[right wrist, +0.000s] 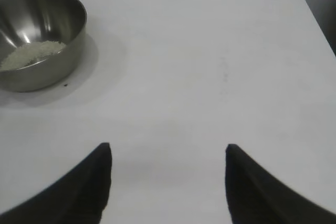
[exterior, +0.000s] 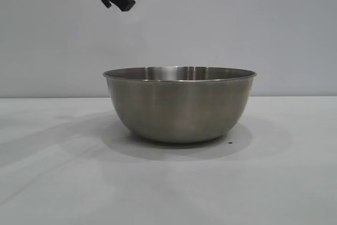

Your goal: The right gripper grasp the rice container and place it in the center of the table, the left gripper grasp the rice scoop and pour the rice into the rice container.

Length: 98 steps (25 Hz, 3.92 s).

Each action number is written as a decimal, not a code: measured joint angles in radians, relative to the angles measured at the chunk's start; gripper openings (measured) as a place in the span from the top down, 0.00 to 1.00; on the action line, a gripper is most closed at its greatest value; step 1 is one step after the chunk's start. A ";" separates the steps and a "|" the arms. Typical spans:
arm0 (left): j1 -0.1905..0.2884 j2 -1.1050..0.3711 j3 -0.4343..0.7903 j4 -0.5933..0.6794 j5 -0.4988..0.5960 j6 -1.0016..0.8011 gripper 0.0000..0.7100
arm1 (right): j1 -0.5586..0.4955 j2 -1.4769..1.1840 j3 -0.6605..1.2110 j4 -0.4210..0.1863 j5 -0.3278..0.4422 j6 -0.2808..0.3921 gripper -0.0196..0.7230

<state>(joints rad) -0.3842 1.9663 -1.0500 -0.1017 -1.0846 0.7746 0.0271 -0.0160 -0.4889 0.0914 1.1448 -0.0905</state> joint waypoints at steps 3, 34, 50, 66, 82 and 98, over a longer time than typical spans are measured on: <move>0.033 0.000 0.000 -0.097 0.000 -0.098 1.00 | 0.000 0.000 0.000 0.000 0.000 0.000 0.44; 0.161 0.140 0.415 -0.062 -0.048 -0.694 1.00 | 0.000 0.000 0.000 0.000 0.000 0.000 0.44; 0.161 0.198 0.391 -0.037 -0.072 -0.719 1.00 | 0.000 0.000 0.000 0.000 0.000 0.000 0.44; 0.161 0.086 0.494 -0.037 -0.068 -0.664 0.71 | 0.000 0.000 0.000 0.000 0.000 0.000 0.44; 0.161 0.056 0.650 -0.002 -0.068 -0.648 0.68 | 0.000 0.000 0.000 0.000 0.000 0.000 0.44; 0.161 0.029 0.815 0.022 -0.068 -0.753 0.37 | 0.000 0.000 0.000 0.000 0.000 0.000 0.44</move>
<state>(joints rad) -0.2233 1.9951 -0.2352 -0.0794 -1.1526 0.0214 0.0271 -0.0160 -0.4889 0.0914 1.1448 -0.0905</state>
